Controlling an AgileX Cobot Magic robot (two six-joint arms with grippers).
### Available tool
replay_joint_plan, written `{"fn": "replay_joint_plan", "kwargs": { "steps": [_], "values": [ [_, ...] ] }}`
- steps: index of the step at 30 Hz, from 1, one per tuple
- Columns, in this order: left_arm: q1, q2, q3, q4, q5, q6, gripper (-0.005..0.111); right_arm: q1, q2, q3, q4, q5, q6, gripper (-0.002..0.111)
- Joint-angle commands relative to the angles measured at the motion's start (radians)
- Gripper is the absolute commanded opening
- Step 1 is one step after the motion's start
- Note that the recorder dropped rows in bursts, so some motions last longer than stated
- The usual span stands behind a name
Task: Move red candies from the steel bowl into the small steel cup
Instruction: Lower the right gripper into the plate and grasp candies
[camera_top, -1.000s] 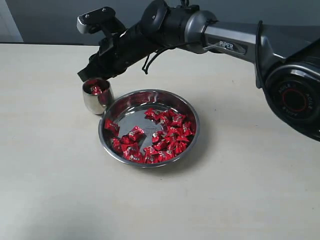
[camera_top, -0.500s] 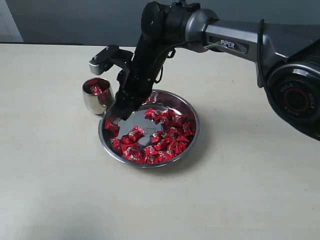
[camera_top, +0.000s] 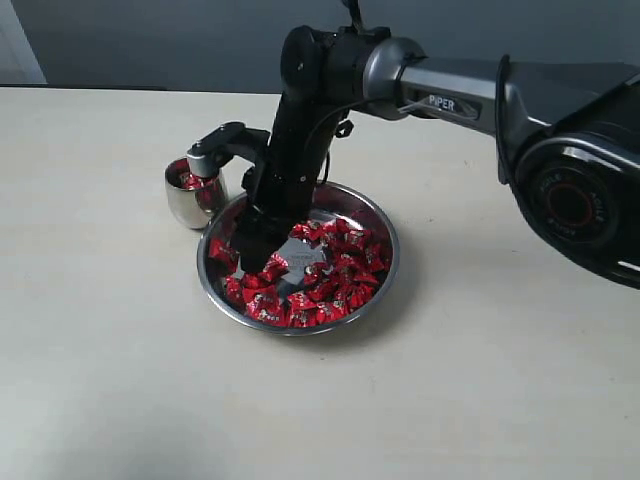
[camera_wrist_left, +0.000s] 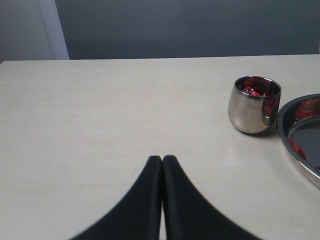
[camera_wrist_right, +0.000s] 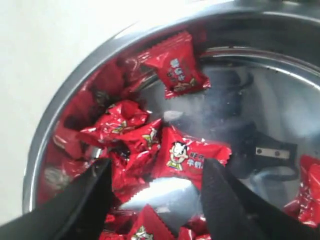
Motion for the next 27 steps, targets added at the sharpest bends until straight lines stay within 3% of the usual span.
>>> {"fn": "replay_joint_plan", "kwargs": {
  "steps": [1,7,27],
  "values": [
    [-0.005,-0.009,0.002,0.001,-0.004,-0.002,0.0,-0.001,-0.003,-0.003,0.02,0.01,-0.004,0.054],
    [-0.005,-0.009,0.002,0.001,-0.004,-0.002,0.0,0.031,-0.003,-0.003,0.025,0.011,-0.004,0.049],
    [-0.005,-0.009,0.002,0.001,-0.004,-0.002,0.0,0.038,0.047,-0.003,-0.005,0.015,-0.005,0.049]
  ]
}}
